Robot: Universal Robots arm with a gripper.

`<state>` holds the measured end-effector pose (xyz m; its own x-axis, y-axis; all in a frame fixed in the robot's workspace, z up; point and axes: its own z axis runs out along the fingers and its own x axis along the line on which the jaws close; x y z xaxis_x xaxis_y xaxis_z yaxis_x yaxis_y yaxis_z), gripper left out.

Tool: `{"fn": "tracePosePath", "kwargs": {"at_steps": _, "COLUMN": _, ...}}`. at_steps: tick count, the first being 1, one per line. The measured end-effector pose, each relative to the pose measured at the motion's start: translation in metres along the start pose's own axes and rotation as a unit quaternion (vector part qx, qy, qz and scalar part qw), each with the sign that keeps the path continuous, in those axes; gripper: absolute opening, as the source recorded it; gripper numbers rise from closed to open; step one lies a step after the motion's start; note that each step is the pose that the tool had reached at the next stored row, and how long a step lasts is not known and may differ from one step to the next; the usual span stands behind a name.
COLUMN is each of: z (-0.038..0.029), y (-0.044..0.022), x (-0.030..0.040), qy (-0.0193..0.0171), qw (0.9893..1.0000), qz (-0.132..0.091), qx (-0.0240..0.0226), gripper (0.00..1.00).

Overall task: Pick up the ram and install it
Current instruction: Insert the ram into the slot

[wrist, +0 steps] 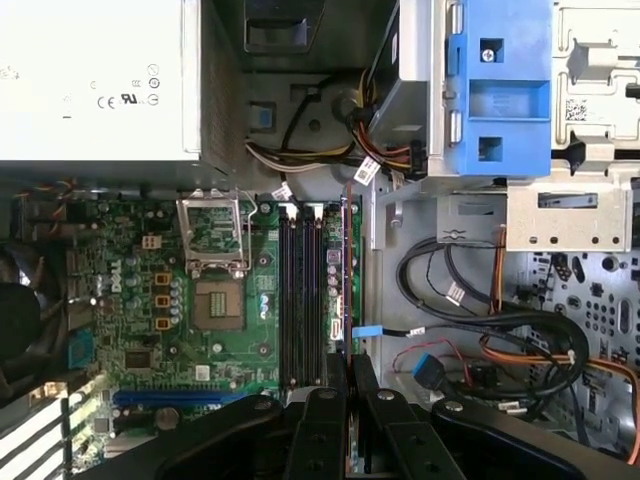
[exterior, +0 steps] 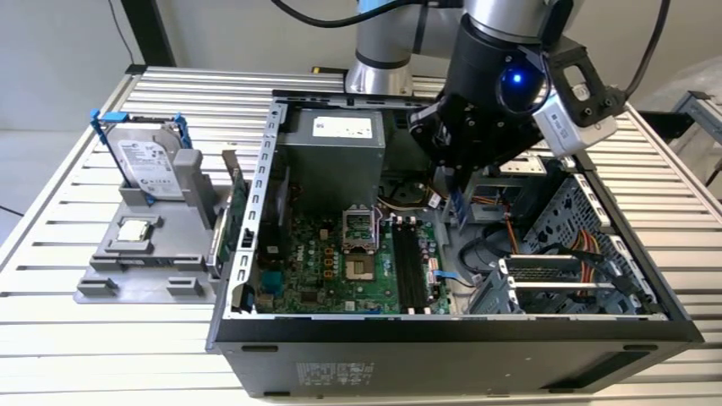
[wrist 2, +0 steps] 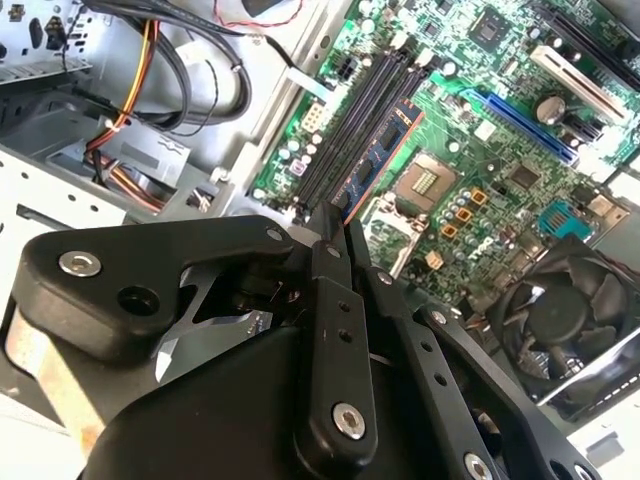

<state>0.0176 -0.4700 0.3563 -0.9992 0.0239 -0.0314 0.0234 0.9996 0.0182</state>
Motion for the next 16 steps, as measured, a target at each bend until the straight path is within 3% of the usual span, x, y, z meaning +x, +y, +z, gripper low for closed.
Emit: {"fn": "tracePosePath", "kwargs": {"at_steps": 16, "z": 0.0057, "y": -0.0001, "x": 0.0001, "qy": 0.0, "qw": 1.0, "qz": 0.0, "qx": -0.0002, "gripper": 0.0}}
